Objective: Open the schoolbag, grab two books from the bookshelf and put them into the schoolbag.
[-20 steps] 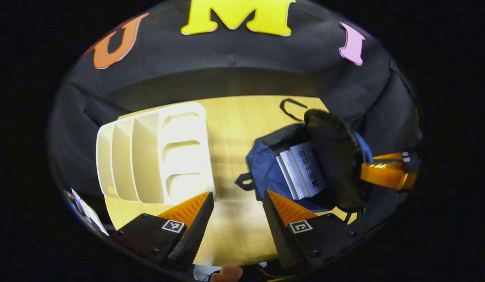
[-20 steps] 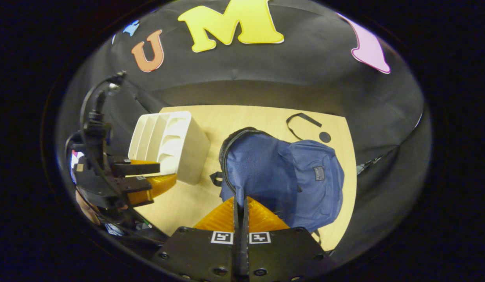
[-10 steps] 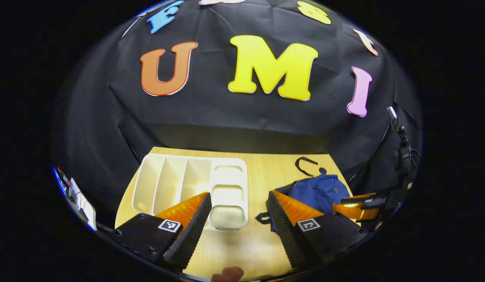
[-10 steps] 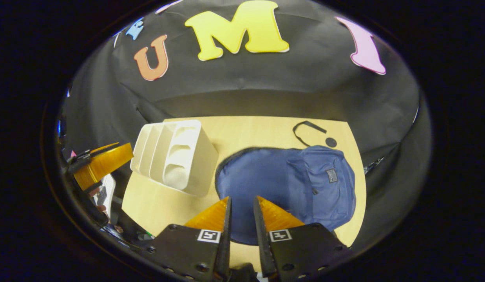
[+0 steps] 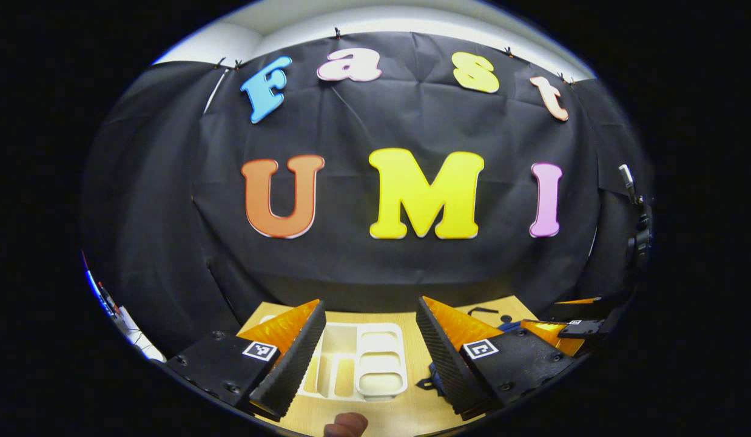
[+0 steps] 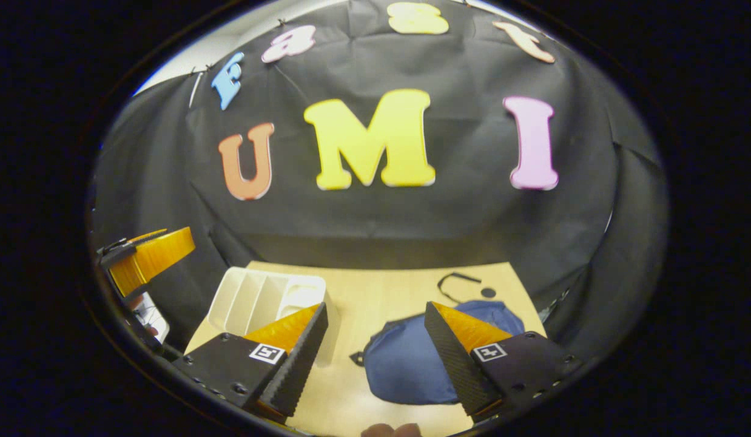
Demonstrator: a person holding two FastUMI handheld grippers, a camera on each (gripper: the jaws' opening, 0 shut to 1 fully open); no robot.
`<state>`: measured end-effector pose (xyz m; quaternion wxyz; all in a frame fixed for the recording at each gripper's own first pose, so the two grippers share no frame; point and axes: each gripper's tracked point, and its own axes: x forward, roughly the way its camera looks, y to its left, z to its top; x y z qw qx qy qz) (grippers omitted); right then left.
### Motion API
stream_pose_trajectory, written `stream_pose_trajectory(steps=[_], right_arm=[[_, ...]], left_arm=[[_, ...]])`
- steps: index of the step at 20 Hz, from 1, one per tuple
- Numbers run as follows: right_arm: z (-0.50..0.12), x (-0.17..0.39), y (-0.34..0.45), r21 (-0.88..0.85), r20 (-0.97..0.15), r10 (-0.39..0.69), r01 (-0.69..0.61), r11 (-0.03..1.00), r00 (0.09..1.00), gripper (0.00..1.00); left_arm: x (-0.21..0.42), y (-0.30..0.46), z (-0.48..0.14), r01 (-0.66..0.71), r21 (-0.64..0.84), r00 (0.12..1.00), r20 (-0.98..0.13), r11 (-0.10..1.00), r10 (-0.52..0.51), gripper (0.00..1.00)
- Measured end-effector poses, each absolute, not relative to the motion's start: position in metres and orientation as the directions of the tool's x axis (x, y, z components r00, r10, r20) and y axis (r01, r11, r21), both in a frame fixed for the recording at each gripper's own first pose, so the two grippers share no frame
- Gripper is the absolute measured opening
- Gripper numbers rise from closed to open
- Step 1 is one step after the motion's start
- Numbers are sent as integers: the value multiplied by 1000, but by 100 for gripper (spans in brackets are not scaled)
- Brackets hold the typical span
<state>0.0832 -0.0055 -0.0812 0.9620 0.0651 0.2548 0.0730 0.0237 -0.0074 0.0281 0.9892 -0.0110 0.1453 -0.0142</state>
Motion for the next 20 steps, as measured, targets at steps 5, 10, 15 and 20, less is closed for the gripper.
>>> stream_pose_trajectory(steps=[5, 10, 15, 20], right_arm=[[1, 70, 2, 105, -223, 95, -73, 992, 970, 99], [47, 47, -1, 55, -51, 21, -18, 998, 998, 94], [69, 25, -1, 45, 19, -17, 16, 999, 1000, 98], [71, 17, -3, 47, 25, -26, 25, 999, 999, 96]], left_arm=[[19, 5, 82, 12, -42, 987, -157, 999, -18, 96], [0, 13, 116, 7, -38, 998, -61, 999, -9, 96], [-11, 12, 129, 10, -46, 1000, -20, 999, -11, 95], [-39, 12, 126, 11, -33, 1000, -19, 999, -11, 96]])
